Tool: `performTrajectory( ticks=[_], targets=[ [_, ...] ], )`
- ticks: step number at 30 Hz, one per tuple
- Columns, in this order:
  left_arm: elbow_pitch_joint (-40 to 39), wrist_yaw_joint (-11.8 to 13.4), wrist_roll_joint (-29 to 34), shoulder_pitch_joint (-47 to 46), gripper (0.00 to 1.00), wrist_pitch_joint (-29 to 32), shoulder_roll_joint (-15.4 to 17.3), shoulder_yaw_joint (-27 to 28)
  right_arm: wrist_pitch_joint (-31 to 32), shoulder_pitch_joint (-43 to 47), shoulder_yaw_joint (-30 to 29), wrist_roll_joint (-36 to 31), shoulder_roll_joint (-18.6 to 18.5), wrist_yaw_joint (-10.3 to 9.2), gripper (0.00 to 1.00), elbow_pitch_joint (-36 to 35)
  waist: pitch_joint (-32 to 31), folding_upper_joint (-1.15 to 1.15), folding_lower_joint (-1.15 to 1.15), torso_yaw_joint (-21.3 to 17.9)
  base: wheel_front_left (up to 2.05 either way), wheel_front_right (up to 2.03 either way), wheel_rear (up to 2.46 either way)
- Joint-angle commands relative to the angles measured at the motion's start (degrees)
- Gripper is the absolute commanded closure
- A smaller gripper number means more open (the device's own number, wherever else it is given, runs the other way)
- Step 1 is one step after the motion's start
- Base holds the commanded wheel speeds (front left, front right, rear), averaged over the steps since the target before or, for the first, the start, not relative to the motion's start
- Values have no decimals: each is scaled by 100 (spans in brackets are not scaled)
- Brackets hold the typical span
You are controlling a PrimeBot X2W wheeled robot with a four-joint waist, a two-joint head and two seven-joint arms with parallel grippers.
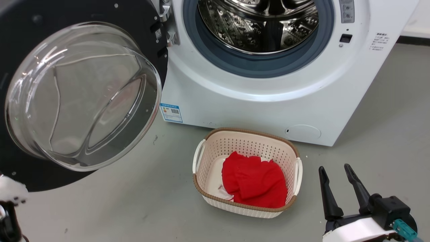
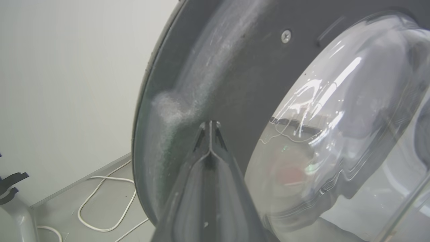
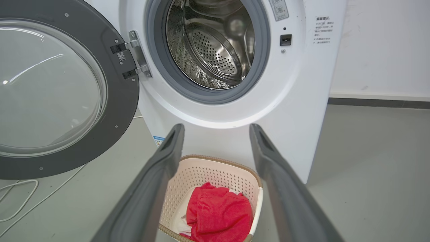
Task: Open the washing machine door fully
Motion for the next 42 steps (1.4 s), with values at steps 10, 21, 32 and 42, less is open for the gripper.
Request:
performTrajectory(
  ticks=[10, 21, 32, 42],
  targets=[
    [-1796, -97, 647, 1756, 0, -24, -1291, 169, -8, 273, -11, 76, 11, -4, 0, -12, -497, 0, 0, -73, 0, 0, 0],
    [-3089, -357, 1417, 2762, 0, -24, -2034, -807, -8, 287, -34, -114, 11, -4, 0, -115, -675, 0, 0, -418, 0, 0, 0],
    [-3309, -435, 1496, 2673, 0, -24, -2129, -1393, -8, 291, -112, -356, 11, -4, 0, -258, -730, 0, 0, -1129, 0, 0, 0],
    [-3289, -396, 1490, 2636, 0, -25, -2151, -1427, -8, 313, -115, -363, 11, -4, 0, -237, -720, 0, 0, -1405, 0, 0, 0]
  ],
)
